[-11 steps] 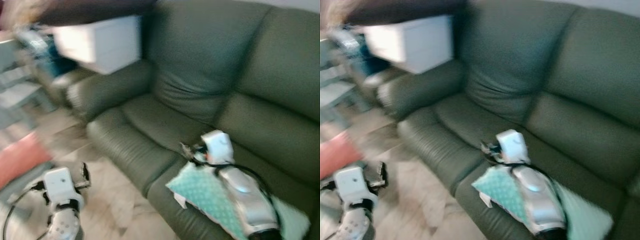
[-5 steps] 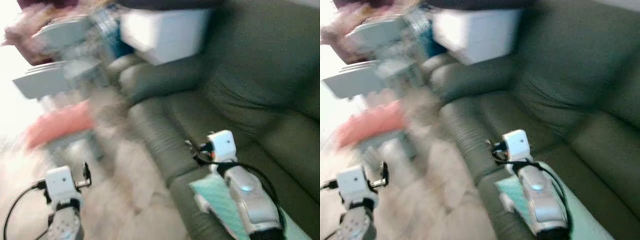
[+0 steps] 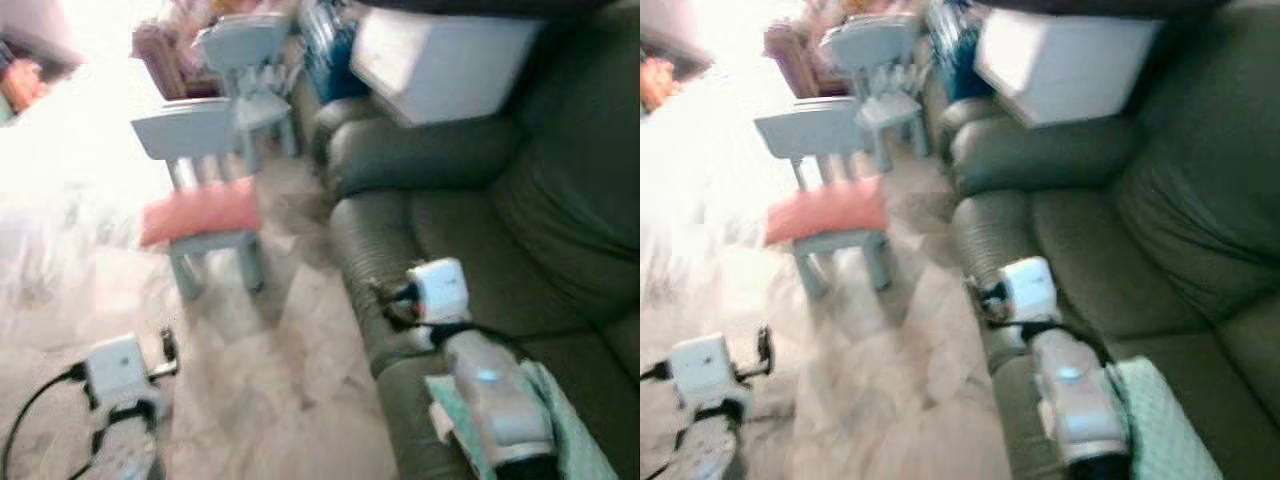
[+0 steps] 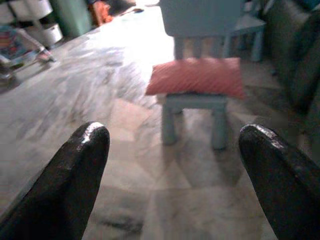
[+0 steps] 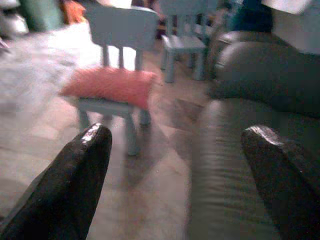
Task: Move the pillow to the sofa
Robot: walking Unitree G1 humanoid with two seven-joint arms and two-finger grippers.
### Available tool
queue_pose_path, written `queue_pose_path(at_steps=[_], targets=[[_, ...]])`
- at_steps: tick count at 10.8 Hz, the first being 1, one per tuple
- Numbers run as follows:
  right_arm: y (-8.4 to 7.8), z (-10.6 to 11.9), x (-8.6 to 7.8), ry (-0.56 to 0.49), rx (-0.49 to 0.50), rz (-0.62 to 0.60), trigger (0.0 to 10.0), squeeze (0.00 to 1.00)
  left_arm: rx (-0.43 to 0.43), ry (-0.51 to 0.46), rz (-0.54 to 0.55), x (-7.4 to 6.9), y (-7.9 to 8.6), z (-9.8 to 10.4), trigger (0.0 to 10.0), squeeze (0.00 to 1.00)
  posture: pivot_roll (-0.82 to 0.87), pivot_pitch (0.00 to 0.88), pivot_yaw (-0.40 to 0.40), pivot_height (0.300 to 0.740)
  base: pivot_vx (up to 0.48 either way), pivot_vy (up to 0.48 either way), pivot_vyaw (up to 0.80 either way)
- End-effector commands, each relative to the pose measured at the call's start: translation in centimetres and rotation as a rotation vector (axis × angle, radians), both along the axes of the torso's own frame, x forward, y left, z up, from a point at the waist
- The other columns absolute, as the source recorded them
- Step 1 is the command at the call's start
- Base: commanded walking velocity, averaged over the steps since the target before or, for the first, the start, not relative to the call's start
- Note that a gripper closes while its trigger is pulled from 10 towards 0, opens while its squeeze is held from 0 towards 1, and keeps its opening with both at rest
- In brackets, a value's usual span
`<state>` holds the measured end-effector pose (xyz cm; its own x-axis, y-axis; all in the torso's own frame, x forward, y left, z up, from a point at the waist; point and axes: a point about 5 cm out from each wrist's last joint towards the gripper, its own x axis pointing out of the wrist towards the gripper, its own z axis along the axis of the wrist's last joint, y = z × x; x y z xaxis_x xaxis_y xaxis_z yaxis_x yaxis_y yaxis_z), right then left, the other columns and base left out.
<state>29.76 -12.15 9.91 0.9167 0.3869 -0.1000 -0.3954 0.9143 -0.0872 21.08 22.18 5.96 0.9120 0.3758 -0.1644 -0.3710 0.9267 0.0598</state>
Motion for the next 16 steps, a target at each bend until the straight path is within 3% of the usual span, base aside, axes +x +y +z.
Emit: queue_pose_path(at_steps=[1, 16], targets=[[-0.49, 0.12, -0.01, 0.000, -0.004, -0.011, 10.0, 0.00, -0.008, -0.006, -0.004, 0.09, -0.05, 0.15, 10.0, 0.00, -0.17, 0.076, 0.038, 0.740, 0.000, 0.000, 0.00], [-0.43, 0.09, 0.06, 0.004, 0.001, -0.005, 10.0, 0.00, -0.028, 0.009, 0.014, 0.06, 0.06, -0.17, 10.0, 0.00, -0.17, 0.075, 0.033, 0.740, 0.000, 0.450, 0.00]])
